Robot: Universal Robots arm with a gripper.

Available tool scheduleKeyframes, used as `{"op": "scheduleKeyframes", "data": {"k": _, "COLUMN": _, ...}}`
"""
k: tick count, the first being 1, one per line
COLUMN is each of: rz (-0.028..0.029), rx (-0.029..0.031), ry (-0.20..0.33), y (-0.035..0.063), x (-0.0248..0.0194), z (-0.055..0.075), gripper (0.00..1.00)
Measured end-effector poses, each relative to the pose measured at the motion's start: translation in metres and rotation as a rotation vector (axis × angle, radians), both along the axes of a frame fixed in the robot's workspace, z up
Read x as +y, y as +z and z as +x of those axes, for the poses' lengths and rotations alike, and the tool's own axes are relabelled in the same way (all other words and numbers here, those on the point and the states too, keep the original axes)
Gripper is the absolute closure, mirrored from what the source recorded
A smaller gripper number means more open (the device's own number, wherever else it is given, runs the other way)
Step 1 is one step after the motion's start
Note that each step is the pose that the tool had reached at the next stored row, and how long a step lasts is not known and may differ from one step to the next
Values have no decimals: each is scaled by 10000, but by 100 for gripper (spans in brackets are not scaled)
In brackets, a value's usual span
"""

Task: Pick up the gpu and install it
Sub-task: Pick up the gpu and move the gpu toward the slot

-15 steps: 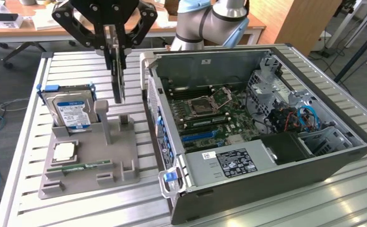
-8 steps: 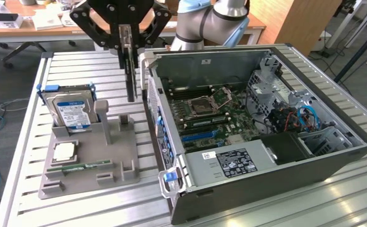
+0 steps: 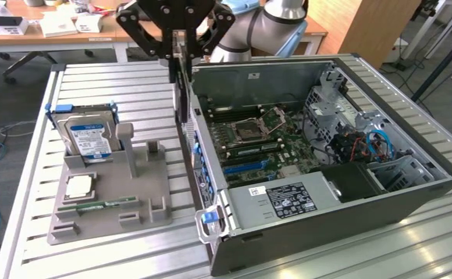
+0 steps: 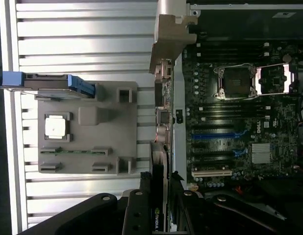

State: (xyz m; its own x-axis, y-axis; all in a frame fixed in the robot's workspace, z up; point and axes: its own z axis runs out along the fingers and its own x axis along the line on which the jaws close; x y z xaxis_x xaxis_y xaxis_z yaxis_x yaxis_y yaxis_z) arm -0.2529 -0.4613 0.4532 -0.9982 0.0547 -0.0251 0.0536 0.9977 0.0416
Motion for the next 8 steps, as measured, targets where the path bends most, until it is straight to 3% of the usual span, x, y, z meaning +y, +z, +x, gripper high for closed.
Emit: {"op": "scheduleKeyframes", "data": {"k": 8, "rz": 14, "rx": 1, "ry": 3, "y": 1, "x": 0, "z": 363, "gripper": 74}}
